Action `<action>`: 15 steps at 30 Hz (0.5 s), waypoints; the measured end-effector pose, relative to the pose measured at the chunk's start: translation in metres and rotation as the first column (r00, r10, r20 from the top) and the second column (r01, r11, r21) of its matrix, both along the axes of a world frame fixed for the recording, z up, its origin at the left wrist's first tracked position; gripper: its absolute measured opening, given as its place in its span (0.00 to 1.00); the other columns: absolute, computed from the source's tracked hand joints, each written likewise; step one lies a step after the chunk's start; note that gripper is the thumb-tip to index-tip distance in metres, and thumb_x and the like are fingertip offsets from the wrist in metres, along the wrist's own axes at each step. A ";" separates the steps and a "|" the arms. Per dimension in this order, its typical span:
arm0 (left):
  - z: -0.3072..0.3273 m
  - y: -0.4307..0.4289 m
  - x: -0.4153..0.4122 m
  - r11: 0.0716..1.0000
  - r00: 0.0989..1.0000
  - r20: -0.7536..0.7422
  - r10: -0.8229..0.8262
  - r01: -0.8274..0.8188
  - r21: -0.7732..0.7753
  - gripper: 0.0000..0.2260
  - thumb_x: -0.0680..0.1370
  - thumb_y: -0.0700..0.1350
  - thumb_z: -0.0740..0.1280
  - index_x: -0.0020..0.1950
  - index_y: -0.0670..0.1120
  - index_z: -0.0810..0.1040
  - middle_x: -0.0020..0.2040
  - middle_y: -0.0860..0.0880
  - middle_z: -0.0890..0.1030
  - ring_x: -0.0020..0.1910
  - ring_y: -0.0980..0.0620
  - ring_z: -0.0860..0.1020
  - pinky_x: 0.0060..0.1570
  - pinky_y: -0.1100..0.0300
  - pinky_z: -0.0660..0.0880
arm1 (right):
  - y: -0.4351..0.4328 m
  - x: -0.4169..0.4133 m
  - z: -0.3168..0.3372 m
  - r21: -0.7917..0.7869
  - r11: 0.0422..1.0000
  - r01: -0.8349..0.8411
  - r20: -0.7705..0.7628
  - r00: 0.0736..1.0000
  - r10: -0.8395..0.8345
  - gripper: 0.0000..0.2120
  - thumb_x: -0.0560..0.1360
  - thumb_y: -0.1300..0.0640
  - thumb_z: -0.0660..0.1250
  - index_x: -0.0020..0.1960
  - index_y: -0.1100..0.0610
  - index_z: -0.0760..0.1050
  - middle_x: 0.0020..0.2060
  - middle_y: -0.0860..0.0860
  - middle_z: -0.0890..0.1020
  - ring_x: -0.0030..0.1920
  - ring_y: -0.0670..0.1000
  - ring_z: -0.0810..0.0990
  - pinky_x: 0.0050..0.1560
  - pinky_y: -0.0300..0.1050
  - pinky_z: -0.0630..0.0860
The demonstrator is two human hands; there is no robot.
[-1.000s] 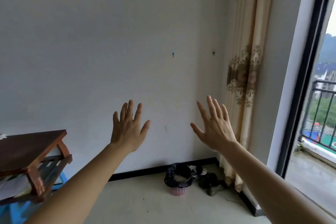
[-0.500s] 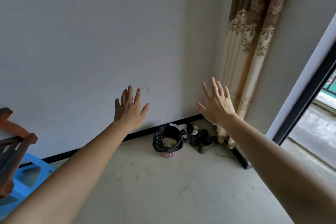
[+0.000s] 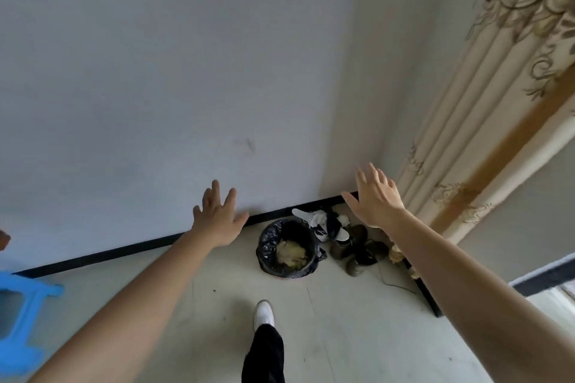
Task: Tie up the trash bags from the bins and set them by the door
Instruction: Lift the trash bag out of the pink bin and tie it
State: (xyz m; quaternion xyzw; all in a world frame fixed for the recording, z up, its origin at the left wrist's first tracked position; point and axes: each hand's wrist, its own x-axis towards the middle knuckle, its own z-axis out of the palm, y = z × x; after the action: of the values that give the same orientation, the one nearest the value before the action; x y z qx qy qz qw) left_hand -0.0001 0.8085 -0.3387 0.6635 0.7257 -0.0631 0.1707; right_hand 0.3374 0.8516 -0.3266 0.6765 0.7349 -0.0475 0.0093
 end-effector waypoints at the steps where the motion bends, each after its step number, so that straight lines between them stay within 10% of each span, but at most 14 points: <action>1: -0.013 0.028 -0.007 1.000 1.000 0.010 -0.005 0.005 -0.016 0.32 0.83 0.61 0.51 0.82 0.49 0.41 0.79 0.41 0.31 0.80 0.40 0.37 0.76 0.39 0.47 | 0.025 -0.006 -0.012 -0.024 1.000 0.012 -0.004 1.000 -0.012 0.36 0.81 0.38 0.53 0.81 0.55 0.46 0.80 0.60 0.52 0.79 0.61 0.54 0.76 0.57 0.57; 15: -0.234 0.287 -0.046 0.900 0.889 0.307 0.341 -0.215 -0.378 0.27 0.84 0.55 0.52 0.80 0.44 0.57 0.80 0.43 0.58 0.80 0.45 0.55 0.76 0.47 0.57 | 0.245 -0.056 -0.219 -0.463 0.862 0.208 -0.077 0.959 -0.273 0.32 0.81 0.40 0.55 0.79 0.55 0.54 0.73 0.58 0.67 0.71 0.61 0.68 0.66 0.59 0.68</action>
State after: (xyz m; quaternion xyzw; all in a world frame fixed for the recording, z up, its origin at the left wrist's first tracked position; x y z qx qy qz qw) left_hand -0.0457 1.0951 -0.5729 0.5124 0.7482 -0.0350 0.4200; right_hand 0.2819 1.0967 -0.5455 0.7373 0.6123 -0.2642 0.1081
